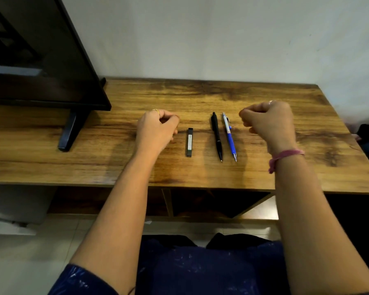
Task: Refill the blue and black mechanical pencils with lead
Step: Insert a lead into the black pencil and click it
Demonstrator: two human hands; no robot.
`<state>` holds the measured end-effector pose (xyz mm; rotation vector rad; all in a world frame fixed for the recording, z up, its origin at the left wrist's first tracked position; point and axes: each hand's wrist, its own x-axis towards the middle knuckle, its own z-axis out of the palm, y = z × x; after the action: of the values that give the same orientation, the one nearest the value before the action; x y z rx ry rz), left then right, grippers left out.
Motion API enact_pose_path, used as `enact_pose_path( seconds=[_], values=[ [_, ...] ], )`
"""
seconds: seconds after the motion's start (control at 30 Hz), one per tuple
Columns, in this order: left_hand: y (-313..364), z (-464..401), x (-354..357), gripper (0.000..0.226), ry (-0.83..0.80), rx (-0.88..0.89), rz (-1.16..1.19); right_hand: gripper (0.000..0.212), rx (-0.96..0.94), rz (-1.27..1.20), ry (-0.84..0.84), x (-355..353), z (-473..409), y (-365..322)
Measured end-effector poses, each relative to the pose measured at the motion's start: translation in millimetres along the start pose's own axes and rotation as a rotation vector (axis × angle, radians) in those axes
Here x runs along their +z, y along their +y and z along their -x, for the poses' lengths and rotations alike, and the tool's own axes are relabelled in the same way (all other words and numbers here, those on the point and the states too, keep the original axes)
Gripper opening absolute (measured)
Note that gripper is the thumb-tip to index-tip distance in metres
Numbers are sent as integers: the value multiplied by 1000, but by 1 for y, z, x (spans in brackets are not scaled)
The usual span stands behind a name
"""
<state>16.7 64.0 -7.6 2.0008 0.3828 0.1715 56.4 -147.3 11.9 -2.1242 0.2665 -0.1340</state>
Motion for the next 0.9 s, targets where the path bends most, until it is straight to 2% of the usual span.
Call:
enact_pose_path(
  seconds=[0.1, 0.2, 0.33, 0.53, 0.73, 0.9],
  values=[
    [-4, 0, 0, 12, 23, 15, -96, 5, 139, -261, 19, -19, -2, 15],
    [-3, 1, 4, 15, -31, -17, -126, 5, 226, -354, -7, -28, 1, 27],
    [0, 3, 15, 16, -149, -106, -162, 2, 270, -287, -102, -30, 3, 37],
    [3, 3, 30, 14, -173, -186, -105, 4, 254, -176, -118, -25, -1, 45],
    [3, 2, 40, 9, -180, -143, -95, 5, 237, -95, -129, -22, -5, 50],
    [4, 2, 46, 16, -165, -101, -105, 9, 238, -109, -133, -22, -7, 53]
  ],
)
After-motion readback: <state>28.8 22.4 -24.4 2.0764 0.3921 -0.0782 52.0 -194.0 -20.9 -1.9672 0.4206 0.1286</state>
